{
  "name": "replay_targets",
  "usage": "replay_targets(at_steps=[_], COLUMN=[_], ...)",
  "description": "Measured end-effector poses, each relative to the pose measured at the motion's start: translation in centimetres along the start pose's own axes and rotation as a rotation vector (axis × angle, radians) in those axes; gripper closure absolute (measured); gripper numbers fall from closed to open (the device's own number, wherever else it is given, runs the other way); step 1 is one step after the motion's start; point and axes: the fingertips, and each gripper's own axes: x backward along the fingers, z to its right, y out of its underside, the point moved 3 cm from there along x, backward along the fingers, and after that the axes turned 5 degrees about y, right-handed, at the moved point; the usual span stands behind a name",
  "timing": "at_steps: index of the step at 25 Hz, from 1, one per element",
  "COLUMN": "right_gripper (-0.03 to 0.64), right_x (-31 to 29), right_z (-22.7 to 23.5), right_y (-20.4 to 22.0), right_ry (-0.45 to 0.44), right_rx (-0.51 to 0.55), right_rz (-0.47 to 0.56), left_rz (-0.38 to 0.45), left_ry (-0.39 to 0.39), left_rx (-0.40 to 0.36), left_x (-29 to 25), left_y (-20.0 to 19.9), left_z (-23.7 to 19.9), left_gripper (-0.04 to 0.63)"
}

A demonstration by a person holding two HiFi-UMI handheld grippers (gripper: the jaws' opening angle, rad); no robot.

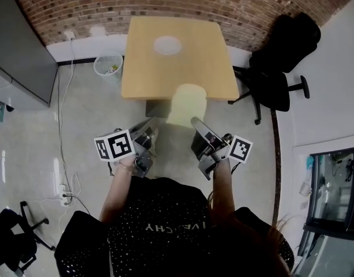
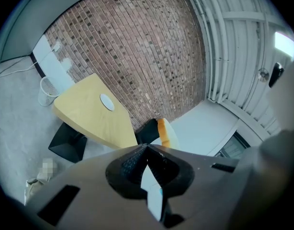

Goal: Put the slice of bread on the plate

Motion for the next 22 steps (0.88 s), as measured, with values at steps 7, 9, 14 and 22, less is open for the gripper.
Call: replay_targets(at_steps=[7, 9, 14, 22], right_gripper=[0.522, 0.522, 0.522, 0.522], right_x=[-3.7, -5.0, -8.1, -12.4], right_z=[0.9, 1.3, 3.2, 6.3], right_y=[-2.8, -3.9, -6.8, -12.1], right_ry=[0.002, 0.006, 0.041, 0.089], right_rx=[-0.011, -0.011, -0.026, -0.06], right_rz=[-0.014, -0.016, -0.018, 0.014], left_rz=[-0.004, -0.008, -0.022, -0.06], left_ry=[0.004, 0.006, -0.003, 0.004], left_rx=[0.005, 0.007, 0.031, 0.063], left_x=[-2.4, -3.3, -6.2, -11.0], left_y=[-3.7, -5.1, -8.6, -13.4], left_z=[-1.4, -2.1, -4.4, -7.8], left_gripper=[0.584, 0.585, 0.584, 0.584])
